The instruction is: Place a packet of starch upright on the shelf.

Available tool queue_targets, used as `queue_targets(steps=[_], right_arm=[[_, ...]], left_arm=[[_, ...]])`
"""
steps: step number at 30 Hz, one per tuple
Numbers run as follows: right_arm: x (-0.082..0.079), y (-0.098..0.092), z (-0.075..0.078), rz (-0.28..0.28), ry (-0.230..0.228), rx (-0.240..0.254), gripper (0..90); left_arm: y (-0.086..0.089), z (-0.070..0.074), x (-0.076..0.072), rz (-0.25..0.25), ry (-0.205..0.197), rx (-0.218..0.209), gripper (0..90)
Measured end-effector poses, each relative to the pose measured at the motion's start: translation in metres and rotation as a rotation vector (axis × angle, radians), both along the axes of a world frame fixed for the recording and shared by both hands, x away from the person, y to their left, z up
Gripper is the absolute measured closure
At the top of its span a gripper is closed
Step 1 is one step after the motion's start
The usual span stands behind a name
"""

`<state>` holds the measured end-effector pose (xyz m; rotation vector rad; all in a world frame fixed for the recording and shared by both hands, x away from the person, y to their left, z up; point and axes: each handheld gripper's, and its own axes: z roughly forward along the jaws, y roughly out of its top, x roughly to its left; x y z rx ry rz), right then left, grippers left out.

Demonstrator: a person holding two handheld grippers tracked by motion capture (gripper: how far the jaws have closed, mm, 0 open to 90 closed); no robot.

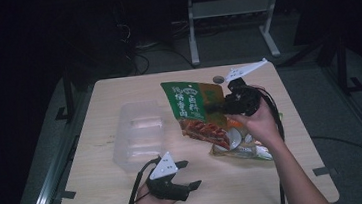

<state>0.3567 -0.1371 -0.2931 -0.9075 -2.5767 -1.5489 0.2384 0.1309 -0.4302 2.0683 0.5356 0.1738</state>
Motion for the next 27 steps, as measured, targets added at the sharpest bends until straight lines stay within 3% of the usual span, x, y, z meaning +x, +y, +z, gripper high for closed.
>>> queue_targets(steps=[18, 27], right_arm=[[0.025, 0.037, 0.016, 0.053, -0.01, 0.004, 89.8], [0.04, 0.056, 0.023, 0.072, -0.014, 0.016, 89.8]], left_arm=[[0.005, 0.002, 0.001, 0.034, -0.012, -0.035, 25.6], [0.004, 0.001, 0.003, 0.018, -0.015, -0.023, 25.0]])
